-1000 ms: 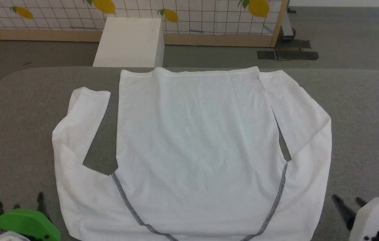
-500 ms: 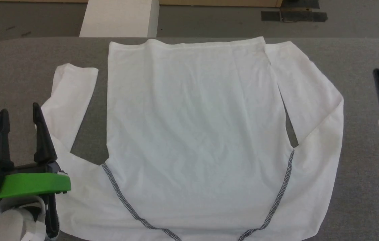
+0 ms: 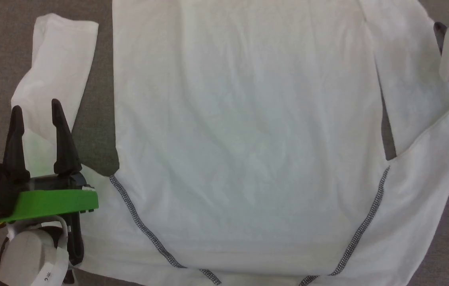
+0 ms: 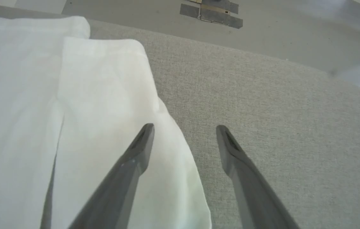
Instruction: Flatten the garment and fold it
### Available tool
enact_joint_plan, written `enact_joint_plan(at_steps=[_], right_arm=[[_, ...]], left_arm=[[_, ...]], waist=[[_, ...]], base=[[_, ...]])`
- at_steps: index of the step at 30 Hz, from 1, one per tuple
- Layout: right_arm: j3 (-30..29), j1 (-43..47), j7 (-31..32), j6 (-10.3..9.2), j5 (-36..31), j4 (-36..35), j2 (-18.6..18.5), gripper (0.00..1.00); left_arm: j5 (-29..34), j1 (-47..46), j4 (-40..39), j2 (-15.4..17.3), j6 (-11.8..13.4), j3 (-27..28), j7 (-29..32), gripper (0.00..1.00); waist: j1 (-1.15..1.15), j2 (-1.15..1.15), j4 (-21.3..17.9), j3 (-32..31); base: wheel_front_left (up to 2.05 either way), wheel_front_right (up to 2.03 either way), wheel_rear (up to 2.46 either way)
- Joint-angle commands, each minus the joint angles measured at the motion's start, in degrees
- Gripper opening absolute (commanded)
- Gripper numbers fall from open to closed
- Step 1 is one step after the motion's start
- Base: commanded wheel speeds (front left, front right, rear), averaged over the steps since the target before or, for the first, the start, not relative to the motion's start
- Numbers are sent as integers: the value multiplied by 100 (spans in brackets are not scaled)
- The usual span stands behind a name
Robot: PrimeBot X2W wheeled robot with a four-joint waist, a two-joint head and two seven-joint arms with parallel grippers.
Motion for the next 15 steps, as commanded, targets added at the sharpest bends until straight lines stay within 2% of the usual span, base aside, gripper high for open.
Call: enact_joint_plan(at_steps=[1,7,8,9,10,12,15], right_arm=[[102,-185,-11,-10,-11,105,-31,100],[523,-357,325,-10,-38,658,-233,100],[510,-355,450,-10,-2,743,-250,45],[490,-357,500,-10,47,774,-246,25],[428,-365,496,-10,92,773,-252,0],[358,-339,488,-10,129,740,-315,0],[-78,-256,133,-10,399,519,-337,0]], left_arm=[[111,-140,6,-56,-46,60,-27,100],[211,-193,109,-285,-170,133,-28,100],[231,-198,143,-314,-190,149,-28,100],[248,-200,168,-337,-201,170,-28,100],[264,-208,188,-367,-216,198,-28,100],[297,-224,224,-415,-255,231,-28,100],[345,-245,283,-486,-323,261,-28,100]], waist=[[-1,0,376,540],[-1,0,435,608],[-1,0,429,585],[-1,0,413,558],[-1,0,389,520],[-1,0,350,416],[-1,0,301,180]], base=[[0,0,0],[0,0,0],[0,0,0],[0,0,0],[0,0,0],[0,0,0],[0,0,0]])
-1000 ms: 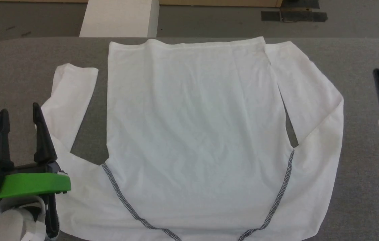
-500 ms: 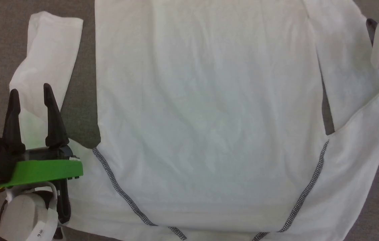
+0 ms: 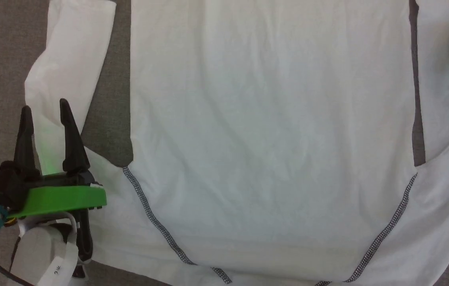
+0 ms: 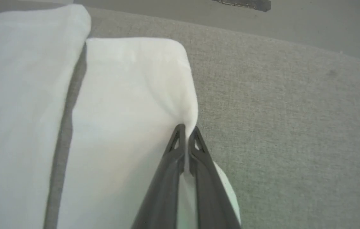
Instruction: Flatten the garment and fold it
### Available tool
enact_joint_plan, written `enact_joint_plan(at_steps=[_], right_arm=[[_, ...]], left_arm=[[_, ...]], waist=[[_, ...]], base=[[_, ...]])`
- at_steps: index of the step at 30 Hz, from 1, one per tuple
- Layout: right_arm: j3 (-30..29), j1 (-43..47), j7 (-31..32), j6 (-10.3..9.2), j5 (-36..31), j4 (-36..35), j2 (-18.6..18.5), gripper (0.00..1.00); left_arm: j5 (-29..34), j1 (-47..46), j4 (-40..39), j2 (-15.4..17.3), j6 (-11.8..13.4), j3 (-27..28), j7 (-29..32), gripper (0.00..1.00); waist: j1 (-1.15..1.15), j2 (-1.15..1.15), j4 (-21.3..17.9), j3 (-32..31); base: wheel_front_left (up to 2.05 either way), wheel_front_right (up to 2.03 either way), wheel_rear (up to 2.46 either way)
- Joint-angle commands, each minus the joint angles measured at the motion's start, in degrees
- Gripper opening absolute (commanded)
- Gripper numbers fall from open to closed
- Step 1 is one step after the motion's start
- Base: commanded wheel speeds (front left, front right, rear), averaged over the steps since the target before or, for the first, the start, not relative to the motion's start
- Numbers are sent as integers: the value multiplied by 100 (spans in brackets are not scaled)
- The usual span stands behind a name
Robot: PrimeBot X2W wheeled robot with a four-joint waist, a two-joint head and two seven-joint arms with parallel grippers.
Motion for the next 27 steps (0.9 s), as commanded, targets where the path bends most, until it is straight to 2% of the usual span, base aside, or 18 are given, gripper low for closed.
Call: enact_joint_plan(at_steps=[1,6,12,17,22,27], right_arm=[[-192,276,-139,-11,71,-62,-98,0],[-1212,1123,-463,-11,368,-721,-349,0],[-2214,2393,-343,-11,577,-1456,-490,0],[-2855,3075,-310,-11,658,-1733,-673,0],[-2801,3410,-311,-11,773,-2062,-673,0],[-2124,3666,-418,-11,1102,-2606,-569,0]], left_arm=[[69,-103,37,-41,-50,52,-27,100],[132,31,84,-186,-104,213,-27,100],[175,495,139,-287,-125,416,-27,100],[209,755,98,-376,-144,516,-27,100],[236,935,117,-442,-166,568,-27,100],[249,1133,138,-504,-178,592,-27,100]], waist=[[-1,0,-133,-347],[-1,0,-270,-954],[-1,0,-529,-1621],[-1,0,-591,-1963],[-1,0,-584,-2253],[-1,0,-497,-2511]], base=[[0,0,0],[0,0,0],[0,0,0],[0,0,0],[0,0,0],[0,0,0]])
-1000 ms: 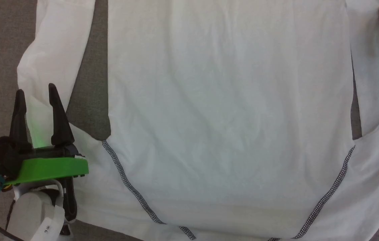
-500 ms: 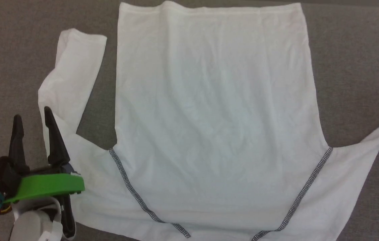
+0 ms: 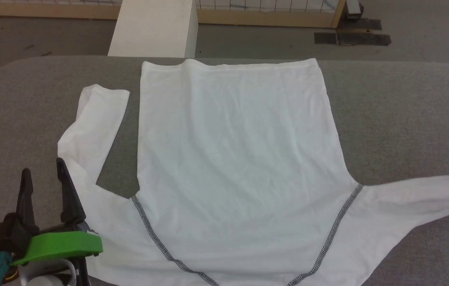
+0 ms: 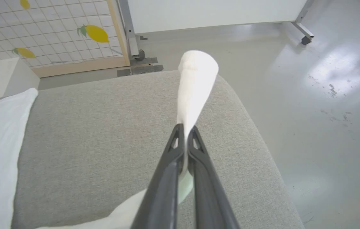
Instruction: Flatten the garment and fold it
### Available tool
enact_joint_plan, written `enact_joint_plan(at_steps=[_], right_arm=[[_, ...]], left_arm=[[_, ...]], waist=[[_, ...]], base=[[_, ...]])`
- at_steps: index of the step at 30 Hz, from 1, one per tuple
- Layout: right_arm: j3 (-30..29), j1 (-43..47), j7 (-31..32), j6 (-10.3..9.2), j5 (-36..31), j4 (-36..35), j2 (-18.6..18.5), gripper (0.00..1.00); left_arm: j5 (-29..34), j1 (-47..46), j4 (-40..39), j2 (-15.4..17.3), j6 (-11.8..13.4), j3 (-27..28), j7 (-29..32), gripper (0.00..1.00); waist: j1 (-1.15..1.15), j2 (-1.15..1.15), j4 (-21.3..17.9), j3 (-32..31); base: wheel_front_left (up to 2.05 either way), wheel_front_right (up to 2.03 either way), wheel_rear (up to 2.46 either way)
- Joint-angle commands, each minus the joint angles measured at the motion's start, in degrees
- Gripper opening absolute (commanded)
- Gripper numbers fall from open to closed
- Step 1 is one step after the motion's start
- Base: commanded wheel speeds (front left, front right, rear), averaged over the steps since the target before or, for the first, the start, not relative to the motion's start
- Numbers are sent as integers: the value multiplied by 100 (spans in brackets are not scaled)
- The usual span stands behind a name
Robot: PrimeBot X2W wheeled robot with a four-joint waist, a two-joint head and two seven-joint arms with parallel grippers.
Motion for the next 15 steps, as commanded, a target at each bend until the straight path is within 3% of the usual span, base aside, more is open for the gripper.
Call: enact_joint_plan(at_steps=[1,9,15], right_arm=[[265,124,-57,-9,156,-216,65,0],[2188,393,77,-9,818,-1443,668,0],[3868,381,65,-9,966,-1424,1080,0]], left_arm=[[22,105,6,-44,-26,22,-27,100],[24,300,-42,-74,-15,27,-27,100],[9,306,-68,-82,-22,-30,-25,100]], waist=[[0,0,34,-257],[0,0,204,-433],[0,0,352,-413]], base=[[0,0,0],[0,0,0],[0,0,0]])
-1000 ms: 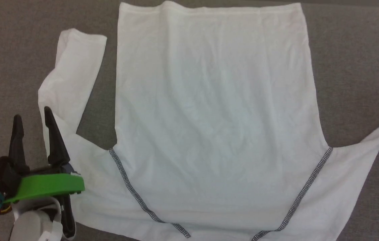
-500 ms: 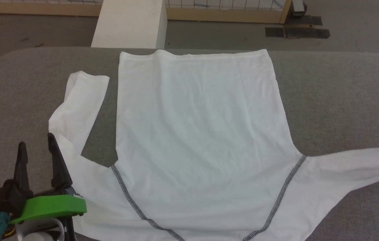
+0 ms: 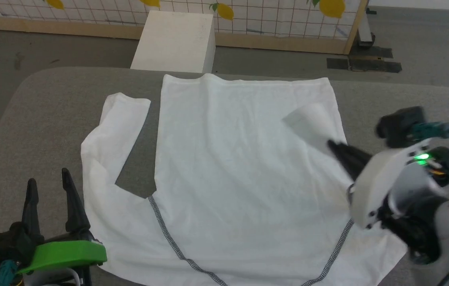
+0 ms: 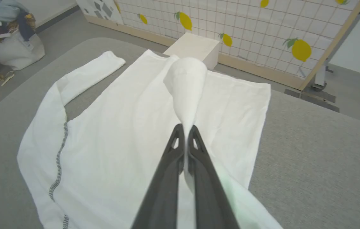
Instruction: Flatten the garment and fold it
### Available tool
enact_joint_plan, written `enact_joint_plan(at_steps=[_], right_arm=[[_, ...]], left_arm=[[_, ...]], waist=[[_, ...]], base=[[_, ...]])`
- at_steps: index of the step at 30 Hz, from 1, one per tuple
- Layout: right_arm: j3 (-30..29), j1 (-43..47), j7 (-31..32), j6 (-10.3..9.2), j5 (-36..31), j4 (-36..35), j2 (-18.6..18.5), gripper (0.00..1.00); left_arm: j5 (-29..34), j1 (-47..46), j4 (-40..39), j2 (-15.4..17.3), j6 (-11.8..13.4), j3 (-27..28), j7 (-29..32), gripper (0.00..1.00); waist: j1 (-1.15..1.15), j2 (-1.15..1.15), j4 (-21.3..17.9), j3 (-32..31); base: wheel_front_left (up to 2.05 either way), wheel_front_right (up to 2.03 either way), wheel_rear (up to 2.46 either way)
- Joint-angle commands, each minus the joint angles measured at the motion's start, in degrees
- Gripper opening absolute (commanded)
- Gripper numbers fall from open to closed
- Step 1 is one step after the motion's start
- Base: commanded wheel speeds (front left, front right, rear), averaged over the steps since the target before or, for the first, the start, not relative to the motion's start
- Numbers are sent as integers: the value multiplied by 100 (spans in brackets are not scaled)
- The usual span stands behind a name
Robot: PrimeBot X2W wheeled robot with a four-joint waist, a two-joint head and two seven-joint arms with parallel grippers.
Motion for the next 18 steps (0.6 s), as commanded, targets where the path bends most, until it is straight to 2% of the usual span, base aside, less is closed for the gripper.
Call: enact_joint_plan(at_steps=[1,6,10,15,16,17,18], right_arm=[[275,-18,-72,-9,11,120,76,0],[1335,-459,-354,-9,58,932,463,0],[2048,-866,-473,-9,17,1664,580,0],[3029,-1153,-57,-9,212,2511,518,0],[3222,-1195,76,-9,341,2624,486,17],[3358,-1230,157,-9,447,2678,456,51],[3484,-1281,202,-9,567,2702,408,100]], left_arm=[[-2,43,-13,-7,-15,-15,-24,100],[-24,-29,14,-15,-34,-79,-23,100],[-40,-101,52,-31,-37,-115,-24,100],[-67,-156,117,-58,-45,-134,-25,100],[-68,-158,134,-62,-42,-128,-25,100],[-68,-159,145,-64,-42,-125,-25,100],[-68,-164,152,-67,-42,-118,-26,100]], waist=[[0,0,84,39],[0,0,312,171],[0,0,503,293],[0,0,661,416],[0,0,667,427],[0,0,669,437],[0,0,667,449]], base=[[0,0,0],[0,0,0],[0,0,0],[0,0,0],[0,0,0],[0,0,0],[0,0,0]])
